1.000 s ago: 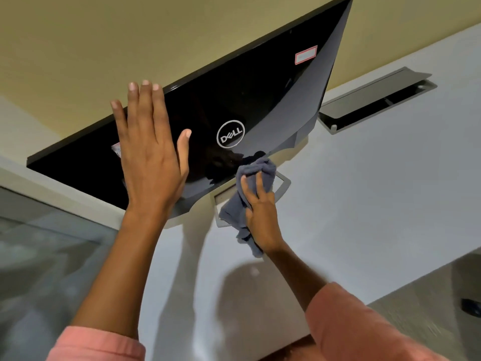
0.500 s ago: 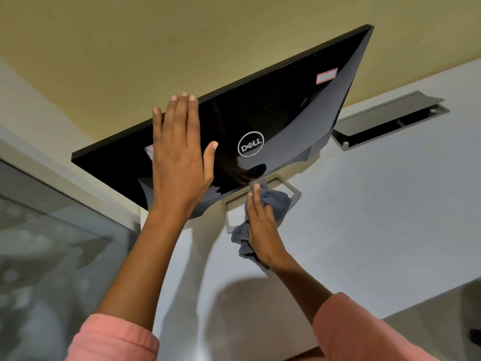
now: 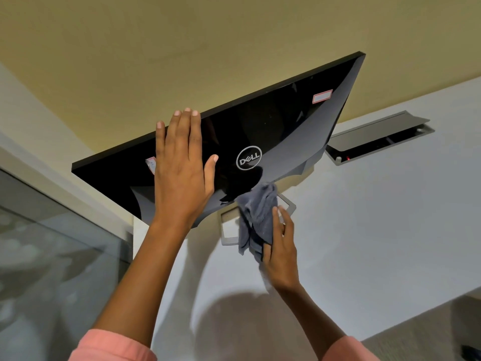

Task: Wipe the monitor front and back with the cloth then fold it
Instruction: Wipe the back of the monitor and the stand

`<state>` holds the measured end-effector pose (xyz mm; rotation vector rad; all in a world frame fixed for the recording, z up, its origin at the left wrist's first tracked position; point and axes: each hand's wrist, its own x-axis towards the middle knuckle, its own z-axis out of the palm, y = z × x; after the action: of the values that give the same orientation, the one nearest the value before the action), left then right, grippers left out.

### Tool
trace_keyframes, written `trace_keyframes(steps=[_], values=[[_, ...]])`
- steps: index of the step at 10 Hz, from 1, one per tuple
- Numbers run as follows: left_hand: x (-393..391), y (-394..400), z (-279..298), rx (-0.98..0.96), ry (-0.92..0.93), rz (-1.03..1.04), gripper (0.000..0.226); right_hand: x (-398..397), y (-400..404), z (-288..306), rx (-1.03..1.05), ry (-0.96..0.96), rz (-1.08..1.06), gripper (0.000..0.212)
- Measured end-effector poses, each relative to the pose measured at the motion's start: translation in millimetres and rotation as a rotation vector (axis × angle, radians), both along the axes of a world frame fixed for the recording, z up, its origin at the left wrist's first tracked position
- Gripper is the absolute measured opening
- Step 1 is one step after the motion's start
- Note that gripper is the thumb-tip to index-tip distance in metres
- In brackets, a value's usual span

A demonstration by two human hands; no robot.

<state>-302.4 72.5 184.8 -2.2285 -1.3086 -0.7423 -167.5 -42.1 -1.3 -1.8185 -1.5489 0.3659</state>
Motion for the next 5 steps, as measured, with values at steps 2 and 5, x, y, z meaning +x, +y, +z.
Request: trace_keyframes(steps=[2,5], values=[[-1.1,-0.7,-0.2,-0.008,0.007,-0.002,0.064,-14.5,25.3,-18.3,-0.136,-0.162,0.190,0.075],[0.3,-1.8,3.9,-0.022,0.001,0.007,0.063,-16.4,11.8,3.3,-0.234,0.187,0.070,0.069]])
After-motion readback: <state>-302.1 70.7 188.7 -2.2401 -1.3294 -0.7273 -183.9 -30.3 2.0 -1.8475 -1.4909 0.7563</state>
